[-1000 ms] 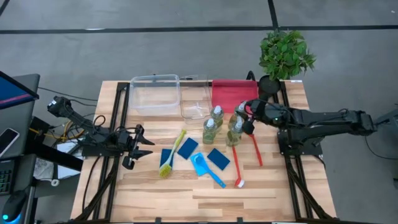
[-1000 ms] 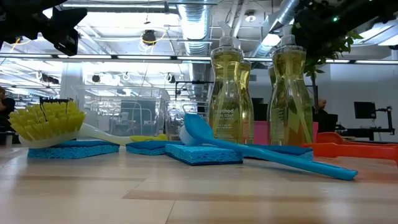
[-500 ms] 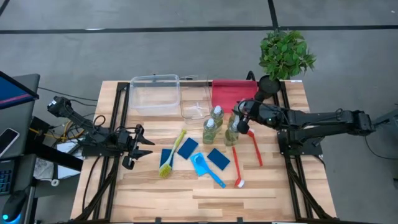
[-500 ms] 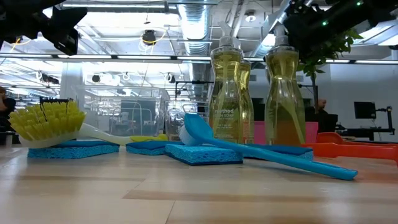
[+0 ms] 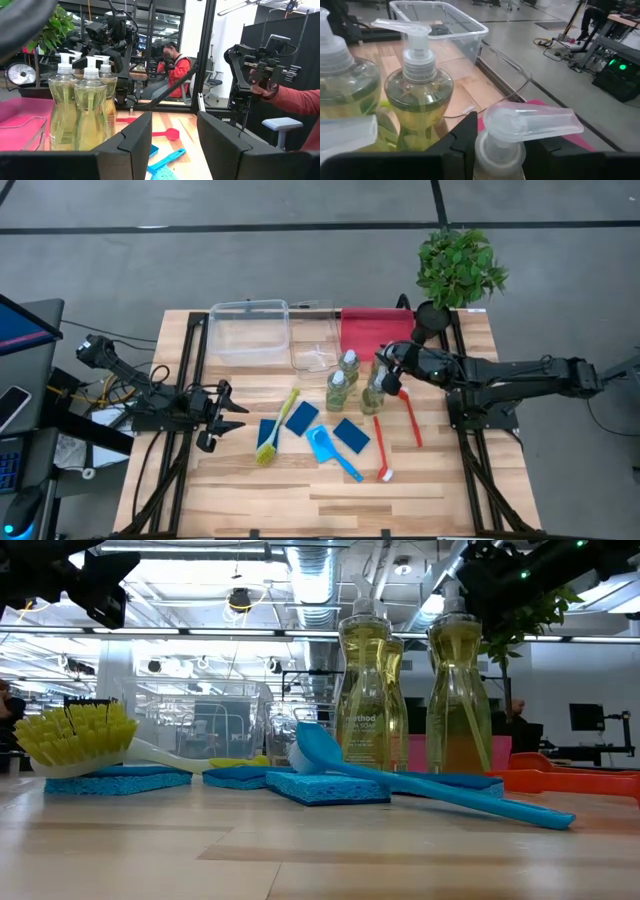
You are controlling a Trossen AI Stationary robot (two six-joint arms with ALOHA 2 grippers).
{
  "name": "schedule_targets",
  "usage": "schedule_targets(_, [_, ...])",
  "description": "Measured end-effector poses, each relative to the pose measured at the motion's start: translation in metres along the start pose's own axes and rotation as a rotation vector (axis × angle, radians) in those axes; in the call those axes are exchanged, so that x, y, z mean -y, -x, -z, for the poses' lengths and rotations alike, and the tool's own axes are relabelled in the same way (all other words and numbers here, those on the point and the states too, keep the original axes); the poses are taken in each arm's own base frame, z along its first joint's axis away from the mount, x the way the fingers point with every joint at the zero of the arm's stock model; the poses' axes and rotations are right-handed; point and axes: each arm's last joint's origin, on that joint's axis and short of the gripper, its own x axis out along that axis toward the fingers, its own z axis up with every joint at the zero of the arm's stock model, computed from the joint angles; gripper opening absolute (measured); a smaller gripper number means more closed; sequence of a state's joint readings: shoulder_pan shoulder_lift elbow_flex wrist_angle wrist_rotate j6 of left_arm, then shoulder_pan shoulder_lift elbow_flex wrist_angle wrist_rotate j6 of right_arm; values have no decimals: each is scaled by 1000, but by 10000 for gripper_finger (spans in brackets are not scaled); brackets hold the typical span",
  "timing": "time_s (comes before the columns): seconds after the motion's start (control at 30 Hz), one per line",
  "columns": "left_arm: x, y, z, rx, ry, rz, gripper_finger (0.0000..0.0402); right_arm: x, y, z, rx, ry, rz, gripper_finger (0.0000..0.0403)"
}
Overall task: Pick & Place Kitchen Sink Supplies
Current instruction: Put the soap dispenser into the red bin
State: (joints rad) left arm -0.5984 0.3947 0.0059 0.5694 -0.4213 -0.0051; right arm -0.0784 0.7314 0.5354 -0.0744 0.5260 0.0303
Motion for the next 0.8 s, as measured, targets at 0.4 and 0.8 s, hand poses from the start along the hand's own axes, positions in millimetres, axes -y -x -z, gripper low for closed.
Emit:
schedule_targets(0.4, [0,0,0,0,0,0,158,5,20,-9,70,-54,-5,100])
schedule_targets(0.8, [0,0,0,0,0,0,158,18,48,-57,137,-71,-15,97])
